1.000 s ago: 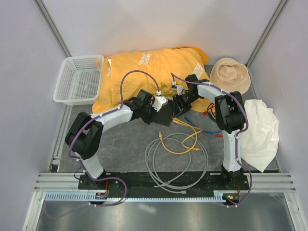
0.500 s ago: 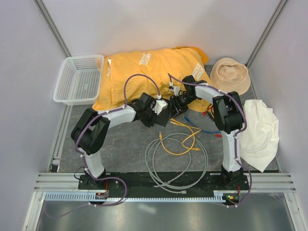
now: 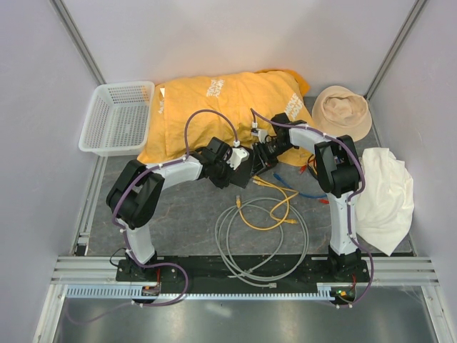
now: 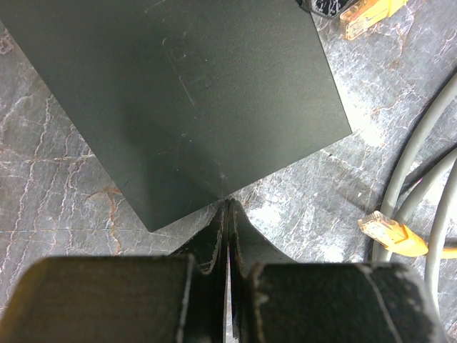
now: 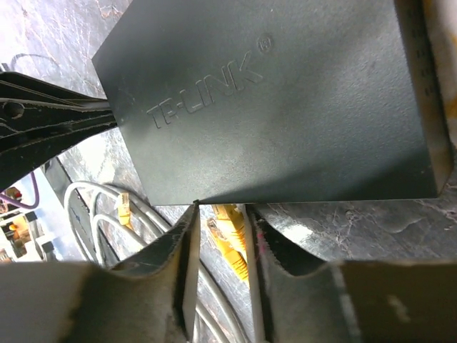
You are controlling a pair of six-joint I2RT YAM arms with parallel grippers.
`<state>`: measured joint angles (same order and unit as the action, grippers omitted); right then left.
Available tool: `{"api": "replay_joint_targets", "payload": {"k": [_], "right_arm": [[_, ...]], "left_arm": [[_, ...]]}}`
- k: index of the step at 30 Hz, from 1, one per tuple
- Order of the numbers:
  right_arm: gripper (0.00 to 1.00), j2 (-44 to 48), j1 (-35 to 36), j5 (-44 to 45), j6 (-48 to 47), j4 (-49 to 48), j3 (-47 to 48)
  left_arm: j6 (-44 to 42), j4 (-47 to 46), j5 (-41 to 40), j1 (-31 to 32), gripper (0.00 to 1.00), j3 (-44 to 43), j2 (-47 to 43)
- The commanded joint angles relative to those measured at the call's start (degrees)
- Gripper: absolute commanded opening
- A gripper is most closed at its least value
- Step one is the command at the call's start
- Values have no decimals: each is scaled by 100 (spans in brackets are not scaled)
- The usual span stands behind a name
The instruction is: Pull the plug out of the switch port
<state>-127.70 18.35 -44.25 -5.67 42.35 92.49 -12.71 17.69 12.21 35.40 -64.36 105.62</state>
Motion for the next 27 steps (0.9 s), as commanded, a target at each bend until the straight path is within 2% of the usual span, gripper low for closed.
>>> {"api": "replay_joint_targets", "payload": {"k": [1,5,12,17,20,27], "right_arm": [[31,-467,37,1067,-101,-130,-205],[22,-431,63,1287,-83,-157,-275],[16,-449,99,1533,-31,-192,-381],[8,-308,143,2234,-127,-104,-573],[2,-255,143,2255,-408,194,-696],[0,-10,195,2412,-470,546,-917]], "left_arm": [[32,68,-52,46,2,-147,125],[32,68,-61,46,2,-147,134],[32,68,-69,46,2,-139,125],[32,59,-96,64,2,-130,116],[41,50,-113,64,2,-138,125],[23,50,-122,64,1,-138,116]]}}
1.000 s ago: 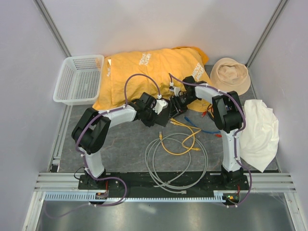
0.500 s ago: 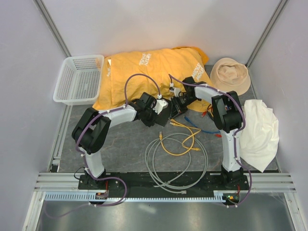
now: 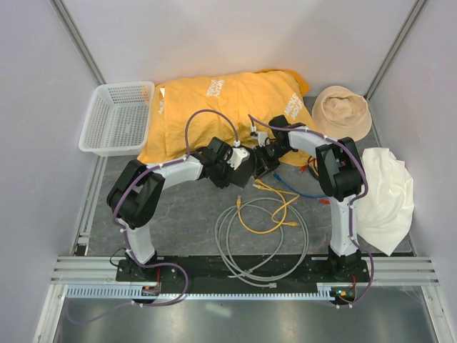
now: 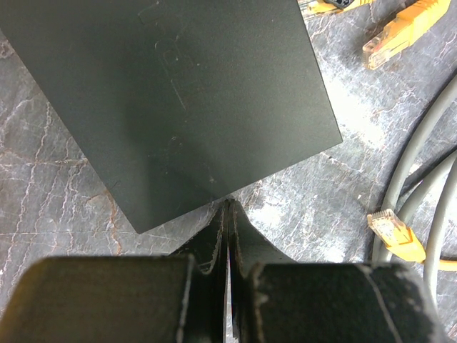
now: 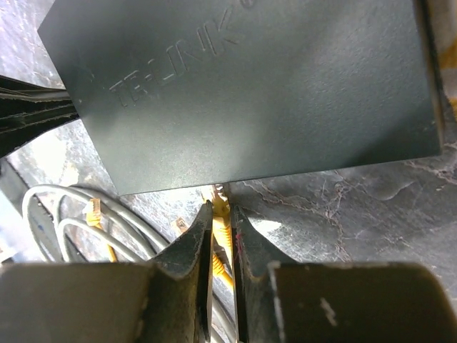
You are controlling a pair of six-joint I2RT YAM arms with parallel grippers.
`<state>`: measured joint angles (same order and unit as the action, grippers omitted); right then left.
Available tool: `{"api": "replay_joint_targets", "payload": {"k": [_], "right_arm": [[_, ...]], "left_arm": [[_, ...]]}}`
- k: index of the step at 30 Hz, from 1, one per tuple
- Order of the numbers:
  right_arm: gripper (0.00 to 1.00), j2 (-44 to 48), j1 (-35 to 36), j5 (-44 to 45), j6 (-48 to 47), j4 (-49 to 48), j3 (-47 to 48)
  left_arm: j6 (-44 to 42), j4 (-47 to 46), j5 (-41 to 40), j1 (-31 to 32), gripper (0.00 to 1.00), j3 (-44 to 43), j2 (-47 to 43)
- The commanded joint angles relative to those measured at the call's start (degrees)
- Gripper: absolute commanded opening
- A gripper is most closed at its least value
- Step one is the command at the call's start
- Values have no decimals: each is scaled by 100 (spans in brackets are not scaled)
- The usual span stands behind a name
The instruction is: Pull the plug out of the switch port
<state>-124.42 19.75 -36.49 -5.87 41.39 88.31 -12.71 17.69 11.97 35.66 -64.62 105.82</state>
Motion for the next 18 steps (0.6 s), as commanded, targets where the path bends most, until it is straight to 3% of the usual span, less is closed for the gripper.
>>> {"api": "replay_joint_targets", "payload": {"k": [1,10,16,17,18], "right_arm": [[0,-329,55,1680,-442,660,-499],[0,181,-296,1575,-634,652,-25],[0,735,-384,1593,-1135,590,-252],[5,761,-401,1375,-1197,625,-279],[29,814,-410,1242,-1223,660,-297]], "left_arm": [[32,50,-107,38,2,-112,97],[-12,6,-124,46,1,-33,35],[-21,6,-116,46,2,-24,18],[-12,-3,-124,46,1,-16,18],[-12,-11,-116,46,1,-7,9]]}}
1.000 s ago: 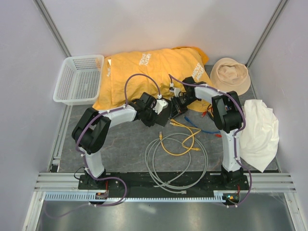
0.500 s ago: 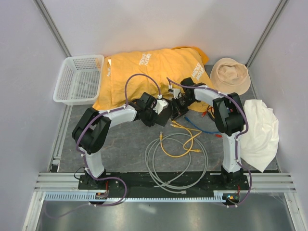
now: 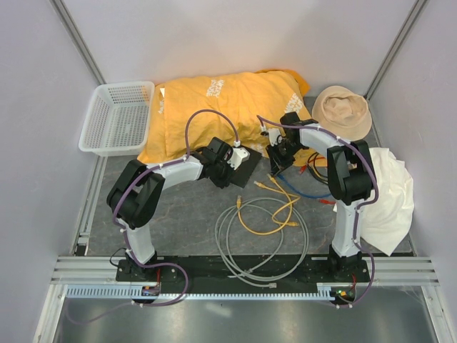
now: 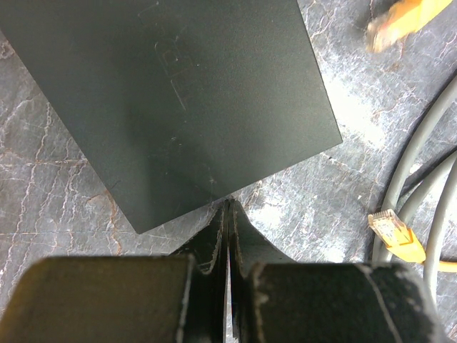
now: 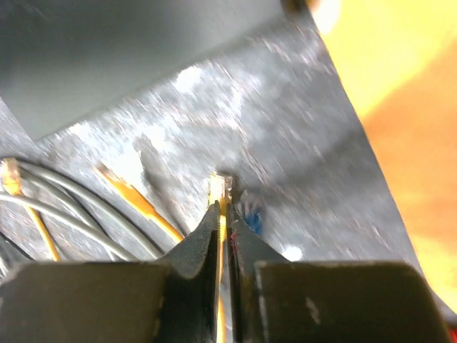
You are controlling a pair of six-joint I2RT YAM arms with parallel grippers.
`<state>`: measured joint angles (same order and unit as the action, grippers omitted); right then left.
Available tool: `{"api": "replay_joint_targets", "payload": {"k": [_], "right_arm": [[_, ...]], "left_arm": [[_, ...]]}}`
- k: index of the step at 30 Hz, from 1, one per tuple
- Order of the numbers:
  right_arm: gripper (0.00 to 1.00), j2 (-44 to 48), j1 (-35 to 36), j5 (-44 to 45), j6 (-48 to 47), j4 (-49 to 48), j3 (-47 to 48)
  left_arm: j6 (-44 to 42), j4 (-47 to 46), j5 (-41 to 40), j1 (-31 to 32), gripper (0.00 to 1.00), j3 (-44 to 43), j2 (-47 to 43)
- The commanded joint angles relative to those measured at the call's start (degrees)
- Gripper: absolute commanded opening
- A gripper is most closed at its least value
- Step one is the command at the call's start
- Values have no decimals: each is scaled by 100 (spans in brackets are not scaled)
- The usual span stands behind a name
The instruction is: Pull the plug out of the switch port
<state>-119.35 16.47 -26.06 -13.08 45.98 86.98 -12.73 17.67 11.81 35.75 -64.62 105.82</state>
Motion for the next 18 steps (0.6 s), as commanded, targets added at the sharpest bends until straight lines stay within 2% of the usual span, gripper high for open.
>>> {"api": "replay_joint_targets", "payload": {"k": [1,3,6,7,8,9,10,14,18], "right_arm": [[39,333,-82,76,-529,219,-242],[56,447,-91,-300,-546,210,-348],[66,518,-56,-522,-590,201,-515],[72,535,-56,-557,-625,210,-594],[74,536,-30,-558,-721,219,-647],[88,570,-12,-566,-792,245,-682],[98,579,23,-619,-862,263,-769],[98,746,58,-655,-1065,132,-1077],[98,1061,321,302,-864,-509,-1490]], "left_arm": [[-10,-9,-100,38,1,-7,0],[-19,-18,-109,38,2,2,0],[-28,-9,-109,55,2,-7,9],[-28,-18,-109,46,1,-7,9],[-10,-9,-100,46,2,-7,9],[-27,-9,-100,46,2,-7,17],[-28,-18,-100,46,2,-7,18],[-28,-1,-109,46,2,-16,26],[-19,-1,-100,55,2,-16,26]]}}
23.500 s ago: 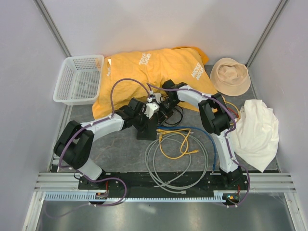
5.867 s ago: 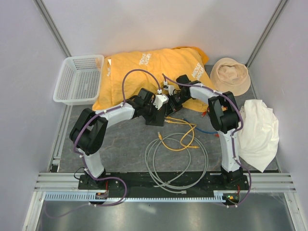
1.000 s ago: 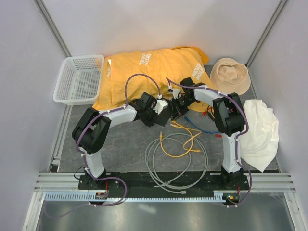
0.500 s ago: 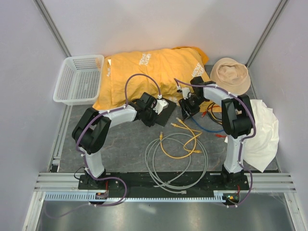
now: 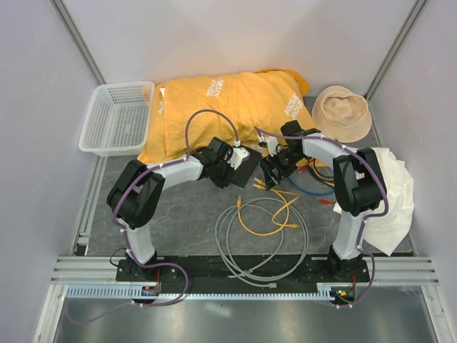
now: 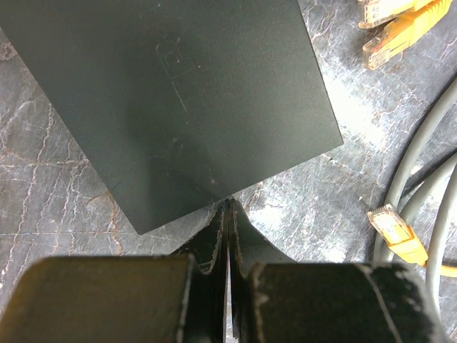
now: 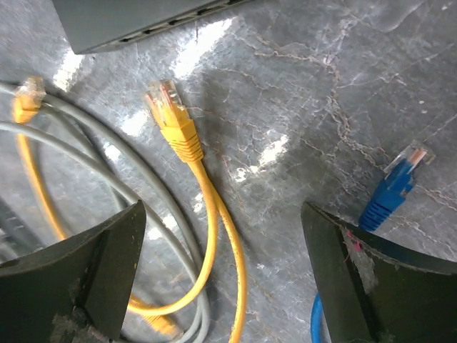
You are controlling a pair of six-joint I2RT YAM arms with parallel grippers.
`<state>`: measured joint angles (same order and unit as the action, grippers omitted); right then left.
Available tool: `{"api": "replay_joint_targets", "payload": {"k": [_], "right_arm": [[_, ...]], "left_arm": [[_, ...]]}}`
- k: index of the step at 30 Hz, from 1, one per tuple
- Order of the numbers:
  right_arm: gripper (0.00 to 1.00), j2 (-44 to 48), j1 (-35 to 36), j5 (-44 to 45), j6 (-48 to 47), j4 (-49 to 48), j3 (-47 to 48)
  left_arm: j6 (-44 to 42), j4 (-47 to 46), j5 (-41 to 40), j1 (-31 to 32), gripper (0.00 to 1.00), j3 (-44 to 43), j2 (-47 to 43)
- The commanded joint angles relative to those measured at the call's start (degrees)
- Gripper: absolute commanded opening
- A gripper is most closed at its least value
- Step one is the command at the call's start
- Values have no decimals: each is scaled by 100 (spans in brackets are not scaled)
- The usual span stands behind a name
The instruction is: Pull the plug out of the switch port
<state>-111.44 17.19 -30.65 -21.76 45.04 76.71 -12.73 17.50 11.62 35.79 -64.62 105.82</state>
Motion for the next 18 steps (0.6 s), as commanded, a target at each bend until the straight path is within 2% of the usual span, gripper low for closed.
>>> {"api": "replay_joint_targets", "payload": {"k": [1,5,9,10,12,13,14,16,18], "right_arm": [[98,359,345,954,31,-617,-707],[98,728,574,1674,145,-1670,-1289],[98,642,882,2028,242,-1964,-1492],[93,615,987,2063,234,-1990,-1527],[70,475,1067,2195,251,-2069,-1553],[53,413,1111,2387,277,-2095,-1571],[20,369,1128,2476,338,-2139,-1588],[2,316,1129,2730,374,-2209,-1641],[0,368,1120,2889,365,-2245,-1650]], "left_arm": [[-36,17,-81,51,1,-24,26],[-28,8,-107,51,2,-7,0],[-19,-36,-212,51,2,72,-114],[-10,-36,-212,51,2,90,-149],[16,-36,-204,51,2,151,-298],[25,-44,-195,51,2,169,-342],[51,-45,-204,51,2,204,-386],[60,-36,-212,51,2,248,-492],[52,-27,-239,42,2,301,-553]]}}
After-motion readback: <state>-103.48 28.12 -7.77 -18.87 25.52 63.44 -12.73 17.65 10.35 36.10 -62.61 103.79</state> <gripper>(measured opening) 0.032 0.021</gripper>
